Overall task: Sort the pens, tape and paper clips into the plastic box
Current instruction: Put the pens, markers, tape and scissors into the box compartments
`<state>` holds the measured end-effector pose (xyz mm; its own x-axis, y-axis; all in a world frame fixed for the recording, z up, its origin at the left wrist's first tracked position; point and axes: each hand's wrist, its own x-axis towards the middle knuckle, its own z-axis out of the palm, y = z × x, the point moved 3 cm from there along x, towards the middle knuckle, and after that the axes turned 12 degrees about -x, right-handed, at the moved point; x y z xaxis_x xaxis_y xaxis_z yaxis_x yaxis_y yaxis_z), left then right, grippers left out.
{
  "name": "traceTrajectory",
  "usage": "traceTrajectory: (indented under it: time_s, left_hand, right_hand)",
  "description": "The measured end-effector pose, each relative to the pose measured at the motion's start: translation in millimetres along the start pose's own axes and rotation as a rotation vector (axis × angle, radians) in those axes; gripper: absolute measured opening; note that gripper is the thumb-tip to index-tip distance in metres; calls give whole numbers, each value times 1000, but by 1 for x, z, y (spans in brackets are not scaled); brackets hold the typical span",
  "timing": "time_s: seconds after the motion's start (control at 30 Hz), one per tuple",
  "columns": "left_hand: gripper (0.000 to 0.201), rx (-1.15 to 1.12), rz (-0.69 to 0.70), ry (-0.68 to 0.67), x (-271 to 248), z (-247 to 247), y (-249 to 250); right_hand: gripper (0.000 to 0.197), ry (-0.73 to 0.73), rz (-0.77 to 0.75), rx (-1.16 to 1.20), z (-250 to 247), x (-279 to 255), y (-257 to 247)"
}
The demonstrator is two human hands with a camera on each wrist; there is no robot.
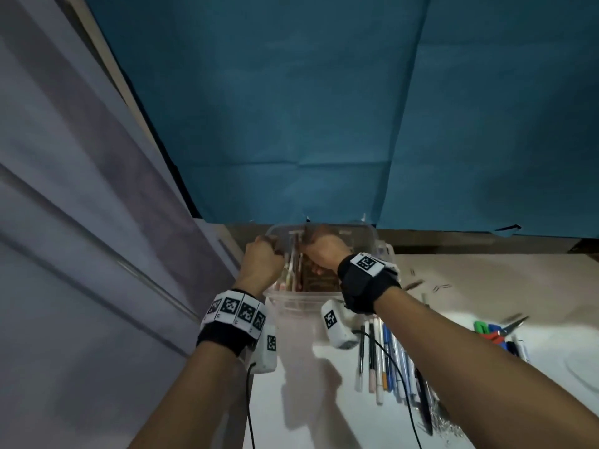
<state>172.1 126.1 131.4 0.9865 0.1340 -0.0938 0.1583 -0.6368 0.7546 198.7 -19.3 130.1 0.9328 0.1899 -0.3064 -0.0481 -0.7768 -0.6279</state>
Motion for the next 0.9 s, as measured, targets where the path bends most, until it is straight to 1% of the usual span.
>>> traceTrajectory:
  time_s: [0.1, 0.13, 0.17, 0.2, 0.23, 0.3, 0.37, 0.4, 0.47, 0.53, 0.57, 0.6, 0.63, 0.67, 0.73, 0.8, 0.9]
  left_hand:
    - [24, -63, 146, 77, -17, -3, 5]
    - [22, -112, 187, 76, -27, -2, 8]
    - [19, -187, 217, 44, -39, 3, 13]
    - [17, -276, 236, -25, -52, 9, 19]
    - [15, -352, 235, -126, -66, 18, 24]
    - [13, -408, 206, -358, -88, 43, 30]
    - [14, -337, 185, -545, -101, 74, 28]
    - [15, -274, 181, -606, -104, 90, 25]
    - [17, -141, 138, -655, -105, 125, 12]
    - [19, -30, 58, -595, -101, 156, -6]
    - [20, 8, 10, -539, -99, 170, -15]
    - [22, 21, -32, -485, -97, 181, -23]
    - [25, 16, -61, -443, -97, 191, -28]
    - [25, 9, -74, -409, -96, 201, -31]
    - [26, 17, -87, -361, -97, 214, -34]
    - [29, 28, -102, -326, -100, 224, -38]
    - [31, 46, -128, -288, -104, 228, -44]
  right_hand:
    - [33, -25, -23, 14, -14, -10, 19]
    - [32, -43, -31, 52, -20, -15, 27]
    - [30, -58, -44, 90, -26, -21, 34]
    - [28, -67, -61, 119, -34, -28, 42]
    - [28, -73, -78, 137, -42, -37, 50]
    - [31, -124, -103, 141, -57, -53, 68]
    - [32, -269, -92, 78, -61, -73, 86]
    - [30, -351, -70, 10, -57, -82, 95]
    - [27, -476, 4, -143, -40, -94, 114]
    - [22, -519, 58, -286, -14, -99, 129]
    - [17, -488, 74, -358, -1, -97, 138]
    - [10, -417, 89, -423, 12, -95, 146]
    - [8, -319, 101, -461, 23, -92, 154]
    - [13, -231, 131, -473, 33, -90, 162]
    - [20, -134, 190, -451, 54, -89, 173]
    - [18, -100, 228, -447, 69, -91, 177]
    - [16, -31, 275, -424, 78, -93, 181]
